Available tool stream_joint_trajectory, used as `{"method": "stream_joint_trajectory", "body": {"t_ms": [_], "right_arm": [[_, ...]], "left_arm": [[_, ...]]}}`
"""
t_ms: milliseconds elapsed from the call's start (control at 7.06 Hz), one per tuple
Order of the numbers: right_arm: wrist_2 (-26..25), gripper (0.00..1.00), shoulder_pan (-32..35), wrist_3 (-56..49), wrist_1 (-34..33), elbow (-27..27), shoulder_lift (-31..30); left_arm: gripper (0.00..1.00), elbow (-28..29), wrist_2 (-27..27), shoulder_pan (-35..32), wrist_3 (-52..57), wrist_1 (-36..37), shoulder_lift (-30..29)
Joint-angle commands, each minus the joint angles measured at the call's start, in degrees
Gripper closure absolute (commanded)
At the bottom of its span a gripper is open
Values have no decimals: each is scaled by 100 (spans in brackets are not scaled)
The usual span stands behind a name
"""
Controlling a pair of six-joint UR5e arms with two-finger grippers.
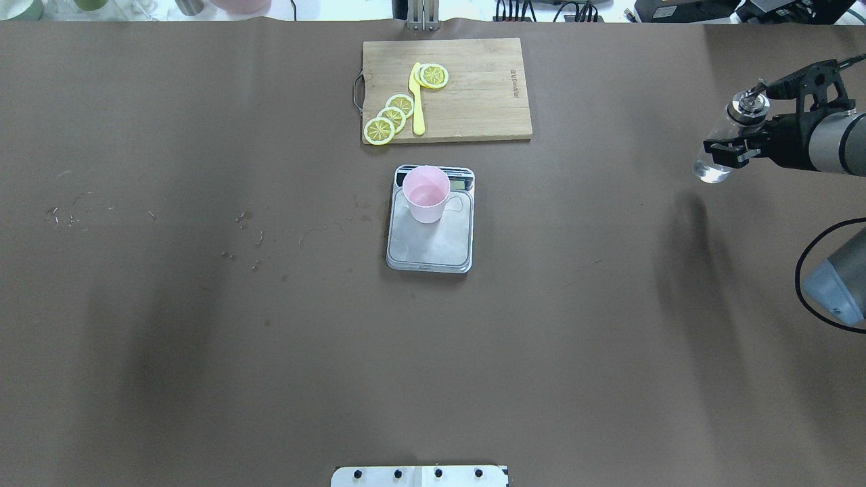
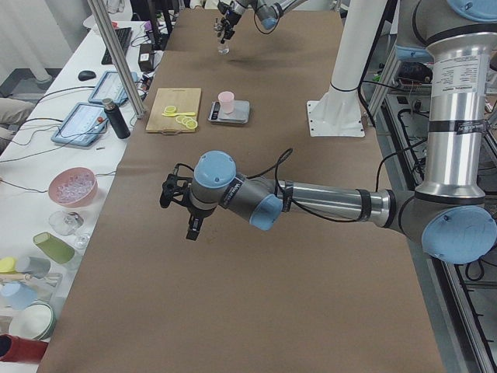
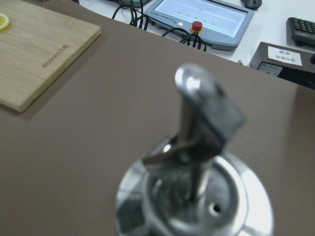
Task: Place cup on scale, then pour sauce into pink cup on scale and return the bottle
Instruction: 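Turn the bottle upright and carry it back with the right gripper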
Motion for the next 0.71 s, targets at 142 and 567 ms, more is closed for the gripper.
{"method": "stream_joint_trajectory", "body": {"t_ms": [142, 567], "right_arm": [[-382, 100, -258, 41, 248, -269, 13], [-455, 100, -513, 146, 680, -604, 136]], "left_arm": [[3, 4, 0, 0, 0, 0, -9], [3, 4, 0, 0, 0, 0, 0]]}}
